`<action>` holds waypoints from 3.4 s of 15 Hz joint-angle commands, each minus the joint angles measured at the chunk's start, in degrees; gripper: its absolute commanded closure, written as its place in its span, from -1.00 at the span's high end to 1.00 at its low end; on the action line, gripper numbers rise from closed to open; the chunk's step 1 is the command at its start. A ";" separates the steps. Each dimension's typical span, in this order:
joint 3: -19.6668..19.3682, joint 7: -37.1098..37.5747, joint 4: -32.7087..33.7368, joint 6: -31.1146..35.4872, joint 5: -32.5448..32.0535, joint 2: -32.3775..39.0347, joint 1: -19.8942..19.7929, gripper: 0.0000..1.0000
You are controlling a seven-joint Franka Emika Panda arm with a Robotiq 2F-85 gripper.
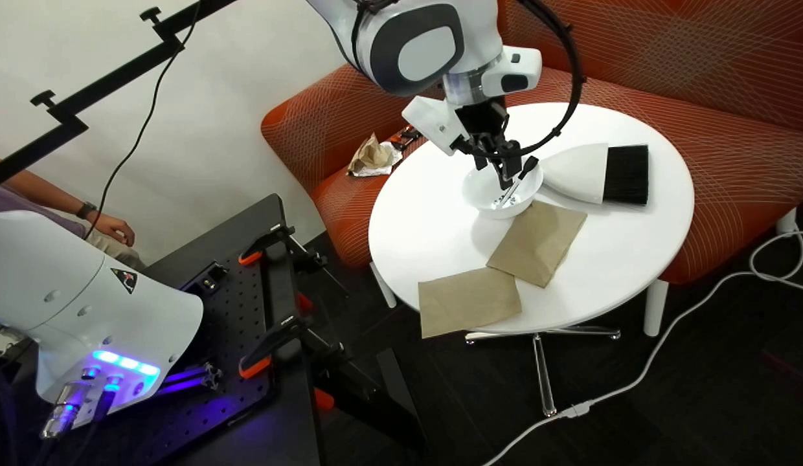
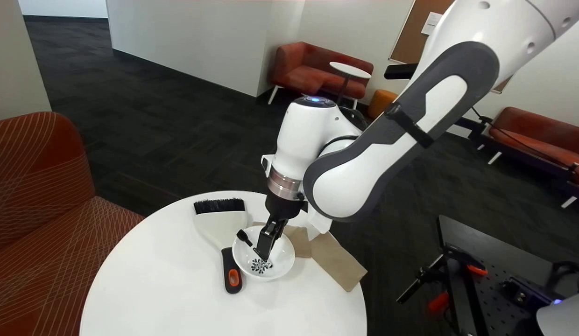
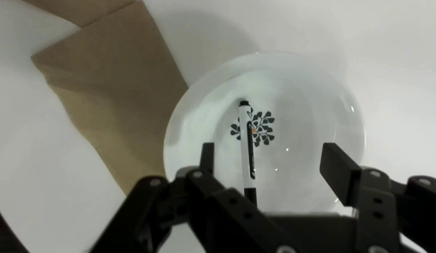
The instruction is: Remove the object from the white bowl and put it on the table
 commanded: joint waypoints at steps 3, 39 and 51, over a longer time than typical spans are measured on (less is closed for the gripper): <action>-0.65 0.13 6.74 -4.81 -0.61 4.44 0.59 0.52; -1.76 -1.04 -1.53 0.22 -11.70 -11.55 12.24 -0.94; 1.52 -6.64 14.23 -10.39 -14.92 4.19 14.24 -0.94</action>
